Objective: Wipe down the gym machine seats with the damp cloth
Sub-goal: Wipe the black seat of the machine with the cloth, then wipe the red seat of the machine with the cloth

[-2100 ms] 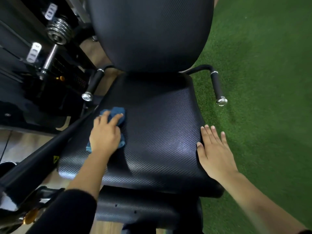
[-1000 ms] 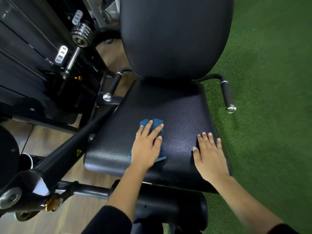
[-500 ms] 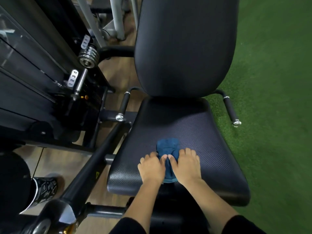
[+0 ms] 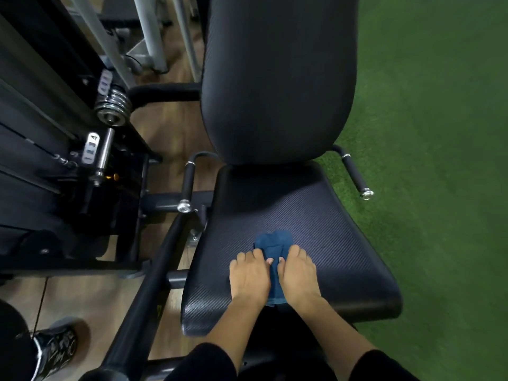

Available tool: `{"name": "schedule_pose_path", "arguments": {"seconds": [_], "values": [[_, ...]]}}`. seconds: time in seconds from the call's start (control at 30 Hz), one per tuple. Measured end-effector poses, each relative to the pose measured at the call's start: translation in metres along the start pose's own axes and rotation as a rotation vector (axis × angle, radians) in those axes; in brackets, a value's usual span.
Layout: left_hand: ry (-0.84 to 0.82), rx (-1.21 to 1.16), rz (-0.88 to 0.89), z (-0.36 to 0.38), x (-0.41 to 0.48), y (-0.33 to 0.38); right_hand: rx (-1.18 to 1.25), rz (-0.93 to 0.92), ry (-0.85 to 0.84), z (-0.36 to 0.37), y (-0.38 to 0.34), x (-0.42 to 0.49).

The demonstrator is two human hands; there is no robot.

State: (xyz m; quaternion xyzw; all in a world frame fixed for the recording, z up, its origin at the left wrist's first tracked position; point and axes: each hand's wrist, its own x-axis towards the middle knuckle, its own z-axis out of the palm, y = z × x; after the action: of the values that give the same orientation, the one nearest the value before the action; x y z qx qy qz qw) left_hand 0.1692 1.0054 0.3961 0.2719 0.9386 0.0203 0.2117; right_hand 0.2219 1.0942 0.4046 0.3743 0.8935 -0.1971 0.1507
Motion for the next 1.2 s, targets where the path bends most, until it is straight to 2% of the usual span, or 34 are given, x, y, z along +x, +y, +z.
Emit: {"name": "schedule_pose_path", "arguments": {"seconds": [0.17, 0.27, 0.53, 0.77, 0.9, 1.2], "values": [[0.027, -0.022, 0.002, -0.005, -0.014, -0.006, 0.045, -0.001, 0.006, -0.013, -0.01, -0.015], [0.046, -0.025, 0.011, -0.018, -0.031, -0.012, 0.193, -0.014, -0.034, -0.025, -0.019, -0.036], [0.248, -0.079, -0.114, -0.038, -0.091, -0.036, 0.316, -0.294, -0.026, -0.043, -0.038, -0.092], [0.334, -0.057, -0.329, -0.035, -0.191, -0.033, 0.37, -0.503, -0.092, -0.035, -0.027, -0.164], [0.37, -0.162, -0.48, -0.006, -0.264, -0.019, 0.344, -0.658, -0.146, -0.021, -0.004, -0.221], [0.395, -0.255, -0.936, 0.067, -0.469, -0.015, 0.198, -0.998, -0.381, 0.043, 0.022, -0.386]]}}
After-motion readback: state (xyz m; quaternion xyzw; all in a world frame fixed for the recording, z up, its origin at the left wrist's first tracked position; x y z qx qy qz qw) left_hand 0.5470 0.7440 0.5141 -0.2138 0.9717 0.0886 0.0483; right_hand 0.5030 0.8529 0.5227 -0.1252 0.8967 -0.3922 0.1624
